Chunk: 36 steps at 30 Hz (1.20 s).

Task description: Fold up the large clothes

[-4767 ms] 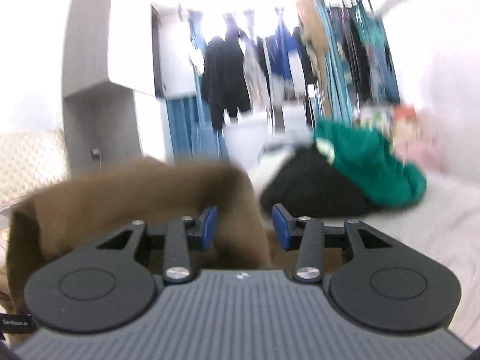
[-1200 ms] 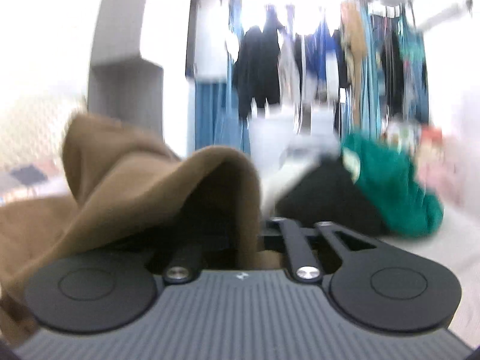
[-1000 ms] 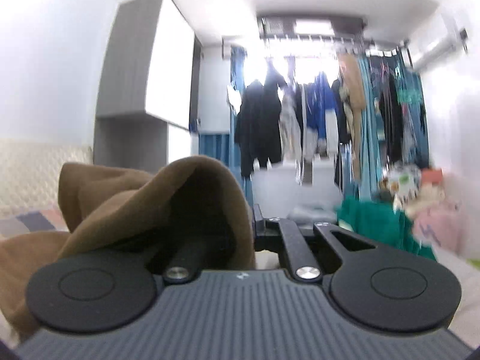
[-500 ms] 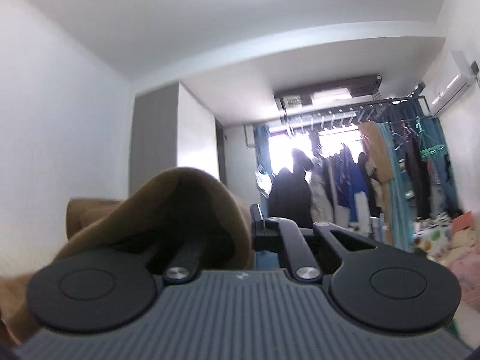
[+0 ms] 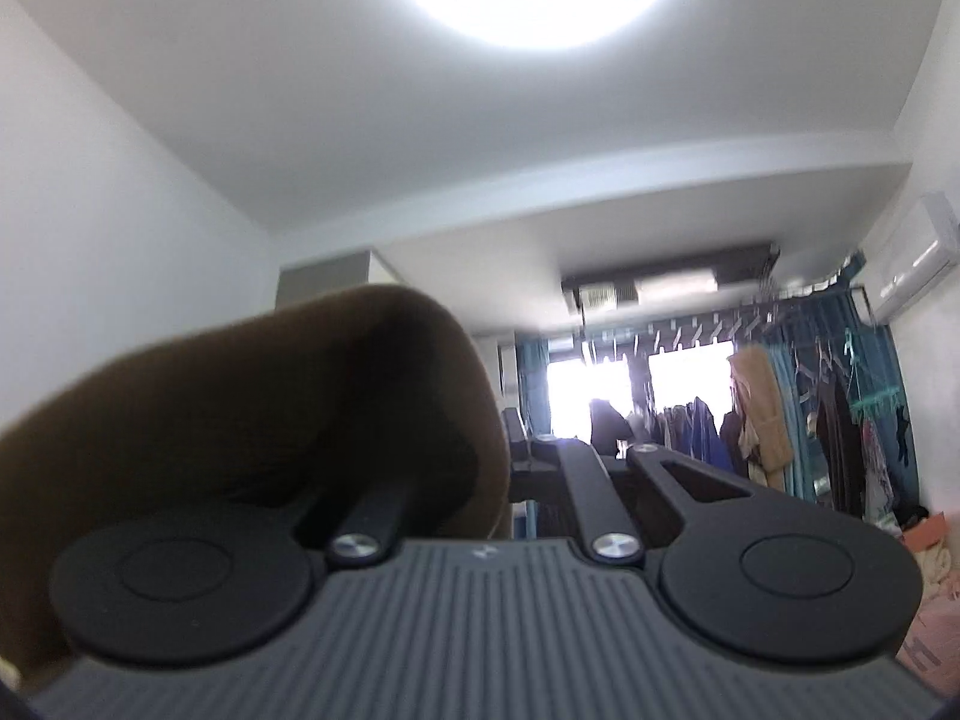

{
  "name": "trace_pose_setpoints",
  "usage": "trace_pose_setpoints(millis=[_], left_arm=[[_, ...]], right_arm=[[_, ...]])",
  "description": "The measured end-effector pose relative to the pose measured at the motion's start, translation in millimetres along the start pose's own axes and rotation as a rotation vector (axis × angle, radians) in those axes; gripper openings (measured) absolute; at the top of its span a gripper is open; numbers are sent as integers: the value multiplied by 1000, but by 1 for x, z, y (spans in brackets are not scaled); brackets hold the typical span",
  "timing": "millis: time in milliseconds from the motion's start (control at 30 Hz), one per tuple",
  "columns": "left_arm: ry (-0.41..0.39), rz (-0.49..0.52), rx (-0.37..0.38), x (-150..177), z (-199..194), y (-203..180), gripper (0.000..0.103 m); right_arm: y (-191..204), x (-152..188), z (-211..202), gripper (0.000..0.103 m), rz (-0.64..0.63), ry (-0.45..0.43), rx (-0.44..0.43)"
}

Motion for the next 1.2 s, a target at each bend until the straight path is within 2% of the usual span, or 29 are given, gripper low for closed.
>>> trace_pose_setpoints(millis=[200,333,500,633,733,800,900,1000,1033,1200], left_arm=[[199,20,-54,135,139,33,7],[264,17,-101,228,244,64,7],[388,-53,-126,353,381,111,7],[543,-56,-130,471,464,135,7],[672,-91,-127,566,504,158,6],[746,-102,-131,623,516,169,6],[783,-93,-116,682,524,183,7],[777,-89,-78,716,537,191,9],[778,-75,-69,720,540,190,10],[806,-11,-64,716,538,175,11]], right_arm=[[-29,129,83,8,-45,163,87],[-58,217,153,8,-42,218,157],[-114,357,248,8,-20,300,217],[-168,490,304,9,-33,452,307],[-211,587,329,9,-34,586,370],[-235,648,338,9,-23,682,412],[-261,729,335,9,2,778,452],[-273,778,327,10,-20,817,475],[-277,785,326,11,-18,814,477],[-285,792,323,13,43,807,473]])
Point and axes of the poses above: each gripper's, at about its wrist camera, not at the fingertips, and z roughly the way its jaws point, y to its left, x to its underside, the point moved 7 cm from there along z, roughly the way its jaws point, and after that the axes turned 13 degrees about z, right-handed, at the moved point
